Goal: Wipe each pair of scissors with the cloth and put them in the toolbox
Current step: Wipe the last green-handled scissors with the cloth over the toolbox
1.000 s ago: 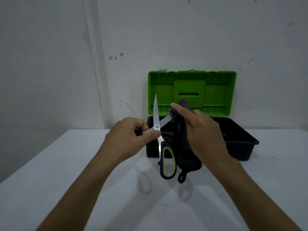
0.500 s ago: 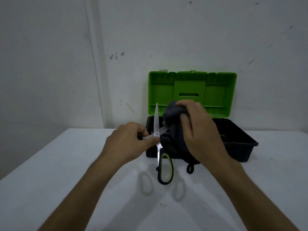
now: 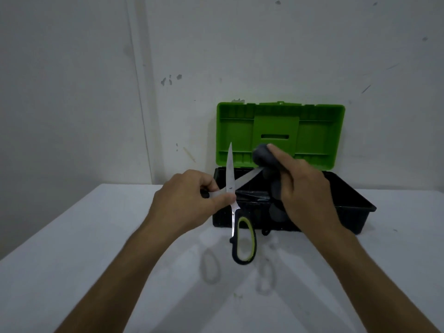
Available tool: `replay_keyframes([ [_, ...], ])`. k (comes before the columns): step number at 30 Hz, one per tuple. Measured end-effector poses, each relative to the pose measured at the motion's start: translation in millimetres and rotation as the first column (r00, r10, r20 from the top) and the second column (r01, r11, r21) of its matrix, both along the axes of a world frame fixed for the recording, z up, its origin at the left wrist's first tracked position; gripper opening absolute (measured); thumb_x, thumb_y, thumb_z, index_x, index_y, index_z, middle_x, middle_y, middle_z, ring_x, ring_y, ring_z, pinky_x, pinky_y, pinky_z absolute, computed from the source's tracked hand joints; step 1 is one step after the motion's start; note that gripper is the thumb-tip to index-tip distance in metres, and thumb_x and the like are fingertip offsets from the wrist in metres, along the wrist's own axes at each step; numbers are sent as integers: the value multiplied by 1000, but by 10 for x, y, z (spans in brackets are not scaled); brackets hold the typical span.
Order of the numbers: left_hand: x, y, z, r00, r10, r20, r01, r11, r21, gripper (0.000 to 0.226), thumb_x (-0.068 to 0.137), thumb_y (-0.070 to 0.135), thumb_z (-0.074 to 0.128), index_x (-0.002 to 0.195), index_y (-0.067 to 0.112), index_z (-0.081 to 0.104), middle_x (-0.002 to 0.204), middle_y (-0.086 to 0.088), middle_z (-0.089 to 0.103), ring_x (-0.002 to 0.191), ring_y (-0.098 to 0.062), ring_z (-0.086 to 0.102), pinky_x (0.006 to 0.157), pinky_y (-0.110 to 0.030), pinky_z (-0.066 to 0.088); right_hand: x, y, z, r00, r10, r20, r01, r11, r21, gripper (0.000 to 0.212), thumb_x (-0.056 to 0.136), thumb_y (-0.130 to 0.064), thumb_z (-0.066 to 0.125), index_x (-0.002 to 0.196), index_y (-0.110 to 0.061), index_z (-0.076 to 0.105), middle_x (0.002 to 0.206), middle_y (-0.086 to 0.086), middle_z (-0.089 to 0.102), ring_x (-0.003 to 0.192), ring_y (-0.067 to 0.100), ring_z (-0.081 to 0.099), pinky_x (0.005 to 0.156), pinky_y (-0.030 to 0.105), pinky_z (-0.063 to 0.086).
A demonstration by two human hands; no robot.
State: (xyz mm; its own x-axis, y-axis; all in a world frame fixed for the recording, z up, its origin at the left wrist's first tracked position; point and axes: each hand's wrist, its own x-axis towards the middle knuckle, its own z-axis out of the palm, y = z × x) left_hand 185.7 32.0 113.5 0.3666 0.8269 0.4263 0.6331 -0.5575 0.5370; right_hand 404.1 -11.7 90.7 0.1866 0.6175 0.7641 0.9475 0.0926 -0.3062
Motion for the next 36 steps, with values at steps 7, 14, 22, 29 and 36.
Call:
replay_keyframes([
  [7, -28, 19, -4, 996, 37, -79, -38, 999, -7, 40, 78, 61, 66, 63, 24, 59, 56, 7, 52, 55, -9, 50, 55, -24, 37, -59, -244, 303, 976, 177, -125, -170, 983, 68, 43, 99, -14, 46, 135, -38, 52, 97, -7, 67, 78, 7, 58, 64, 18, 45],
  [14, -28, -40, 57, 998, 55, -34, -53, 997, 53, 38, 77, 60, 66, 63, 25, 61, 57, 6, 56, 56, -11, 53, 53, -25, 36, -372, -166, 148, 967, 243, 81, -227, 959, -169, 49, 96, -31, 43, 138, -54, 38, 107, -8, 68, 92, 20, 64, 75, 41, 54],
  [22, 9, -46, 37, 999, 20, -48, -21, 999, -26, 37, 81, 56, 64, 61, 27, 58, 56, 9, 53, 56, -8, 51, 55, -24, 37, -47, -228, 228, 993, 97, -68, -103, 989, -103, 44, 101, -33, 44, 144, -40, 35, 81, -12, 57, 70, 10, 56, 57, 31, 38],
  [29, -42, -45, 122, 991, -86, 99, 113, 945, -308, 32, 94, 19, 50, 63, 18, 56, 41, 11, 43, 41, -9, 36, 51, -28, 33, -523, -259, 170, 933, 358, 23, -345, 912, -221, 24, 100, -42, 44, 124, -43, 45, 85, -15, 59, 76, 9, 57, 64, 36, 48],
  [36, 61, -179, 138, 939, -227, 259, 300, 908, -291, 34, 92, 34, 60, 62, 19, 55, 40, 16, 46, 40, 1, 45, 48, -13, 34, -429, -227, 154, 984, 140, 108, -141, 990, 2, 17, 89, -42, 63, 85, -29, 53, 64, -10, 53, 57, 10, 50, 46, 27, 34],
])
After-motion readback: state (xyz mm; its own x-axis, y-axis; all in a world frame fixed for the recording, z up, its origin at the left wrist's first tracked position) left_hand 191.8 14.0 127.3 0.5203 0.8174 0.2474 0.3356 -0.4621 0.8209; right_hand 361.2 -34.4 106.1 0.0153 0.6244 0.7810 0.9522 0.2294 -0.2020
